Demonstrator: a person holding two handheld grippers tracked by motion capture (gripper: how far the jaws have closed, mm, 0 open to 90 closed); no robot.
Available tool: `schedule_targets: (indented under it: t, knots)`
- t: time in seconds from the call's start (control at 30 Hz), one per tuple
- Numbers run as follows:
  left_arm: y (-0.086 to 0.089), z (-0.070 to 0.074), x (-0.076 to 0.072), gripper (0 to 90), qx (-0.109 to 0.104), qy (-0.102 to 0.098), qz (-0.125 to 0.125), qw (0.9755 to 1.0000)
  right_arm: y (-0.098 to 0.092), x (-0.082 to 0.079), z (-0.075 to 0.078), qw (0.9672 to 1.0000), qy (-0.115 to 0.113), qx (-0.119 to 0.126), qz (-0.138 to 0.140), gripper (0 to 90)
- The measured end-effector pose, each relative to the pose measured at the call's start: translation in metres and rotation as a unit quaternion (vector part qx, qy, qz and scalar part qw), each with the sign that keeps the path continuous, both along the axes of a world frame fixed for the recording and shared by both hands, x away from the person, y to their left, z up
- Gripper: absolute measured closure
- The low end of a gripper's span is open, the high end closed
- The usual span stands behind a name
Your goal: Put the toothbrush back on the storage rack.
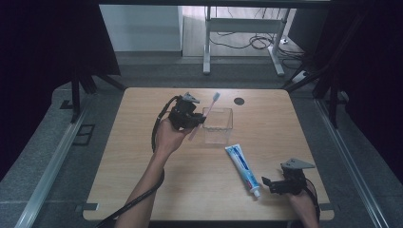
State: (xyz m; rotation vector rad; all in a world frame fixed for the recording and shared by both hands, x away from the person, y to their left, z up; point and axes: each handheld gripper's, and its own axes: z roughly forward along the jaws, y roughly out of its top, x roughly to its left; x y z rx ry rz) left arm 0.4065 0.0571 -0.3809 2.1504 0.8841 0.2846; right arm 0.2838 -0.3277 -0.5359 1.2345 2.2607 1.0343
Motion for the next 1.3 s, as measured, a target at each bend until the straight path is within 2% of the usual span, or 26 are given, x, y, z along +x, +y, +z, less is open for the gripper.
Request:
schedule_targets:
  t: [0.1, 0.37, 0.93, 1.3]
  knots:
    - [-0.004, 0.001, 0.003, 78.9, -0.008, -0.004, 0.001, 1.0, 0.0, 0.0, 0.0, 1.0, 0.0, 0.0, 0.0, 0.0]
    - [-0.019, 0.005, 0.012, 78.9, -0.014, -0.01, 0.0, 0.9998, 0.0, 0.0, -0.001, 1.0, 0.002, 0.0, 0.001, 0.0]
    - [-0.047, 0.006, 0.027, 79.0, -0.012, -0.036, 0.003, 0.9993, 0.0, 0.001, -0.001, 1.0, 0.002, 0.002, 0.003, 0.0]
    - [-0.054, -0.003, 0.041, 78.9, -0.015, -0.041, 0.011, 0.999, 0.0, 0.001, -0.001, 1.0, 0.002, 0.002, 0.004, 0.0]
